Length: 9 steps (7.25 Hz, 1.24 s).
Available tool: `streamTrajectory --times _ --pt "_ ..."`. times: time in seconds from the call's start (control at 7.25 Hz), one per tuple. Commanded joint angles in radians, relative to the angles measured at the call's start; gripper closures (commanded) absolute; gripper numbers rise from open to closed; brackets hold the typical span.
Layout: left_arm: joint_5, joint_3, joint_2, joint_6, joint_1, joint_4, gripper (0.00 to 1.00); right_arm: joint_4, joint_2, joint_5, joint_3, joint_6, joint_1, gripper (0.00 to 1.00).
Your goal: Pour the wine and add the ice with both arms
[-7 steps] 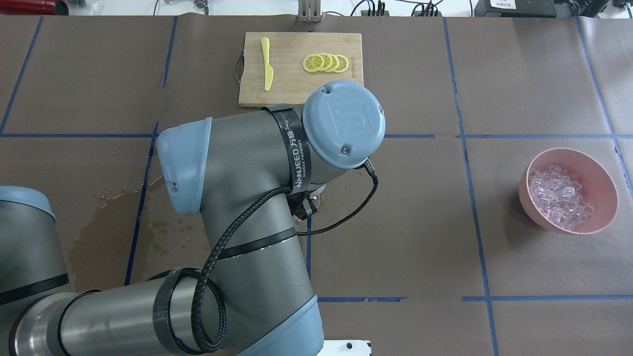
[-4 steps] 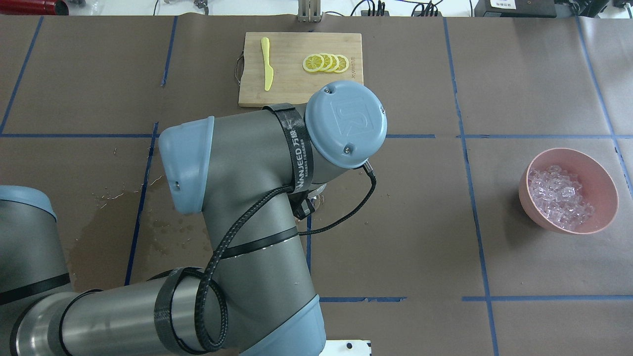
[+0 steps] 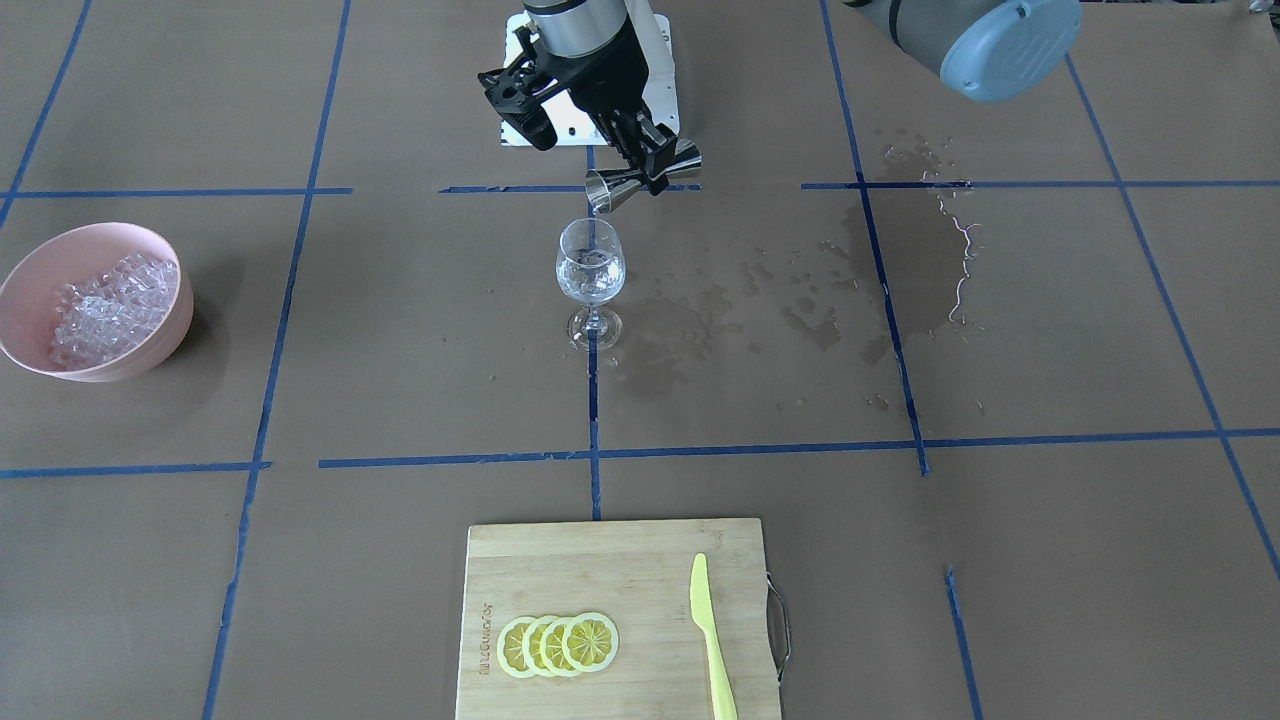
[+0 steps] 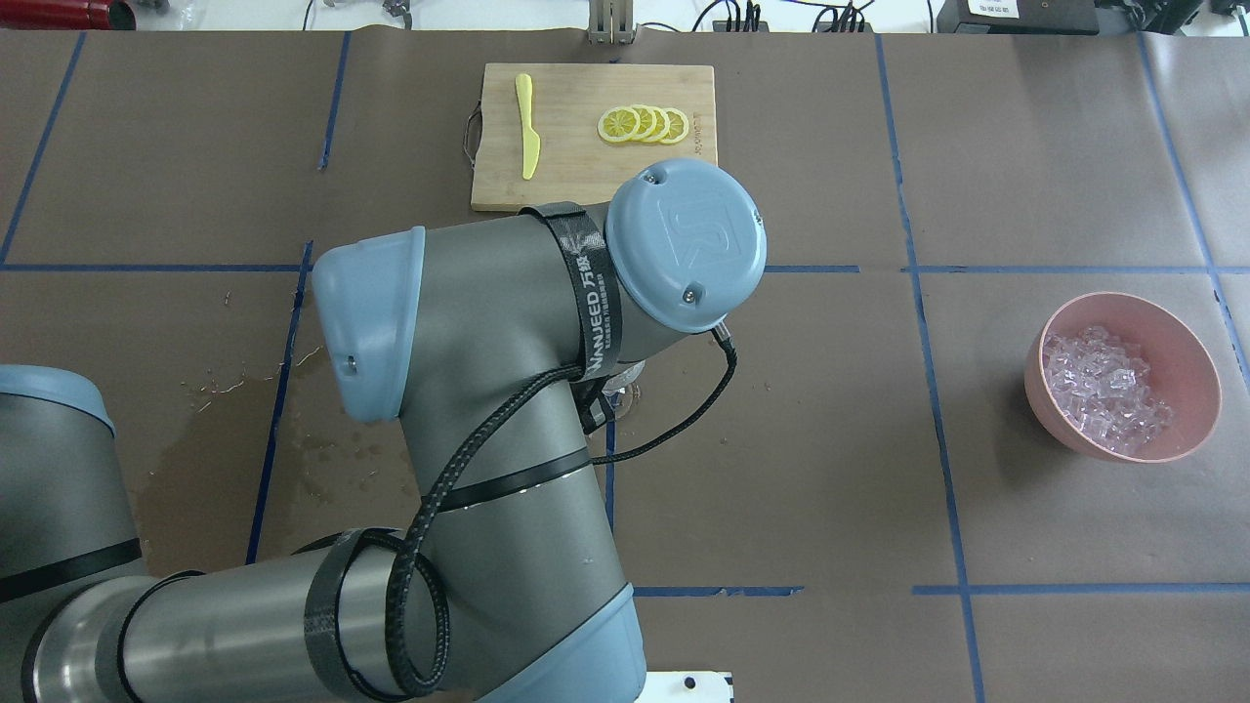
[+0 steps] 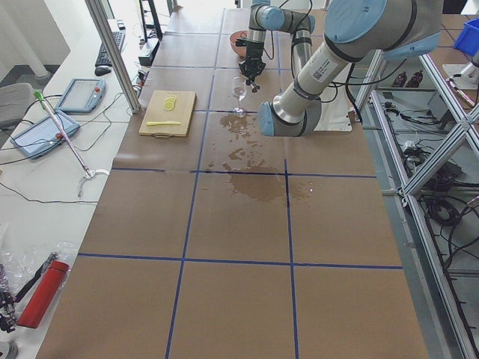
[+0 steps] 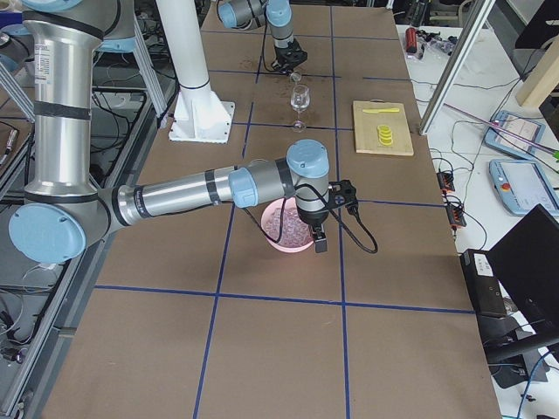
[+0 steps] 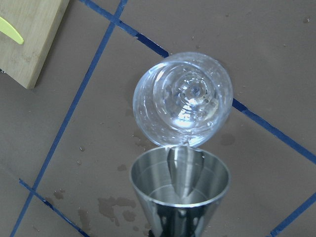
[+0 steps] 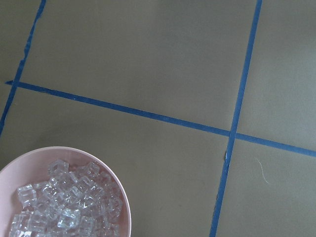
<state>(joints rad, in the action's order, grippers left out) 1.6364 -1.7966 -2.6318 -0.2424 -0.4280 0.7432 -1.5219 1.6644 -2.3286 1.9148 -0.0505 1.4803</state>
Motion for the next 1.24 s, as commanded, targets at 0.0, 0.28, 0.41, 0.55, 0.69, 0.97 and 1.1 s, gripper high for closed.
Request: streamTrajectory --times 0.0,0.28,0.41,0.55,0.69,0.97,1.1 --pt "-0.001 -0.004 0.001 0.0 0.0 -0.001 1.0 0.0 0.0 0.0 0.001 0.0 0.0 0.0" --pt "-0.003 -0.016 0.009 0.002 -0.005 0.004 1.0 0.0 0.0 0.0 0.001 0.0 0.0 0.0" --pt "-0.021 -0.058 0.033 0.002 -0.006 0.01 1.0 0.0 0.0 0.0 0.001 0.0 0.0 0.0" --pt "-0.027 -0.134 0.077 0.003 -0.011 0.013 1.0 0.0 0.0 0.0 0.001 0.0 0.0 0.0" --pt "-0.027 -0.182 0.1 0.02 -0.046 0.033 1.0 0.0 0.0 0.0 0.001 0.0 0.0 0.0" --pt "-0.055 -0.304 0.246 0.025 -0.095 0.166 1.0 0.0 0.0 0.0 0.001 0.0 0.0 0.0" --pt "-0.076 -0.326 0.309 0.04 -0.132 0.241 1.0 0.0 0.0 0.0 0.001 0.001 0.0 0.0"
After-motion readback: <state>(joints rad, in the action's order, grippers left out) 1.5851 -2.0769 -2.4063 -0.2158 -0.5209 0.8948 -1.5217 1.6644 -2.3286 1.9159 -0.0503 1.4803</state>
